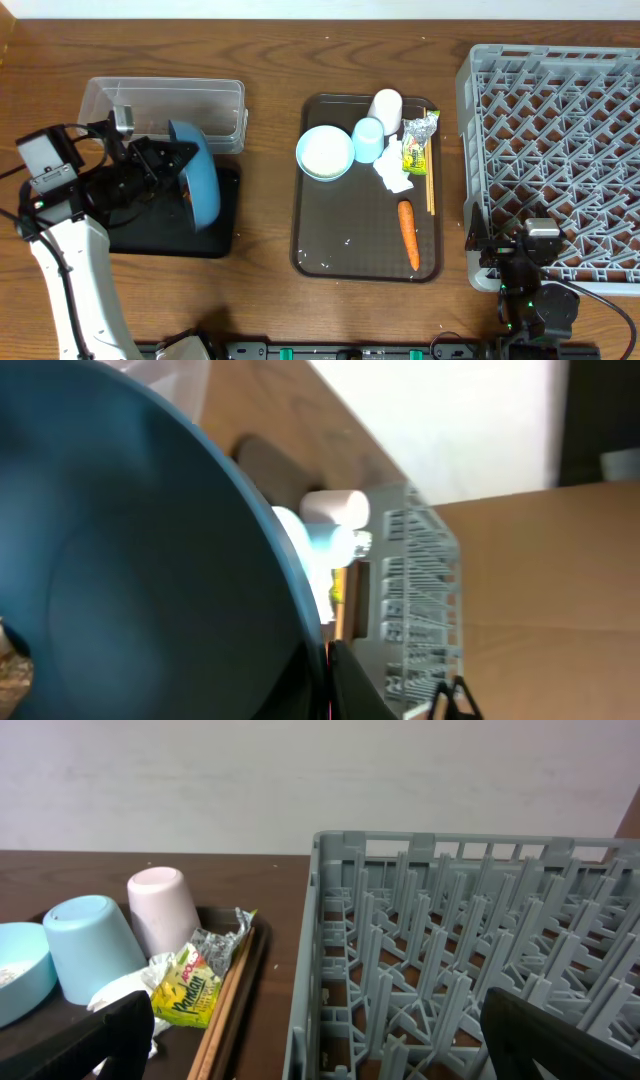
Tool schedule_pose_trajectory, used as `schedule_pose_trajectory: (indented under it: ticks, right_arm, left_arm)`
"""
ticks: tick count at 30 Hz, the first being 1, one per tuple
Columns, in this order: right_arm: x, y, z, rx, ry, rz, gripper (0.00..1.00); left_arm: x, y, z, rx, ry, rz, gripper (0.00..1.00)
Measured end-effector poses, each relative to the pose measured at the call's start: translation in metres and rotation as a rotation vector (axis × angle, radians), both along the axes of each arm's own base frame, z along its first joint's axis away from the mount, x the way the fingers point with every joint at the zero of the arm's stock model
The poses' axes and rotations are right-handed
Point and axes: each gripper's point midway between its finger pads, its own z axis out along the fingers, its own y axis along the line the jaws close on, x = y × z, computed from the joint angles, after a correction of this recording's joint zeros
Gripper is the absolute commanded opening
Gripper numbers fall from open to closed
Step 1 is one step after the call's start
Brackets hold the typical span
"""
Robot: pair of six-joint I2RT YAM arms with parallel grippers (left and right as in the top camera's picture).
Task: Sort waste into correct bins and load items into the dishwasher rack
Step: 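Tilt the blue plate to dump the food scrap onto the black tray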
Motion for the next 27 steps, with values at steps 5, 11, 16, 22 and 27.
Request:
schedule_pose_trajectory:
  ticks: [5,11,16,22,27]
  right_arm:
    - [0.000,0.000,0.000,0.000,0.000,0.000,0.99]
    - [0.000,0.000,0.000,0.000,0.000,0.000,0.99]
    - [0.000,0.000,0.000,0.000,0.000,0.000,0.99]
    - [0.000,0.000,0.000,0.000,0.000,0.000,0.99]
    - [0.000,0.000,0.000,0.000,0.000,0.000,0.99]
  left_arm:
    - [-0.003,0.002,0.011,-0.041,-0.057,-0.023,0.06]
    - [-0.006,0.007,0.009,-0.063,-0.066,-0.013,0.06]
    - [-0.009,0.016,-0.003,-0.093,-0.035,0.020,0.06]
    - [-0.008,0.027,-0.010,-0.116,-0.015,0.053,0.06]
    - [-0.007,0.028,-0.018,-0.154,-0.003,0.044,0.06]
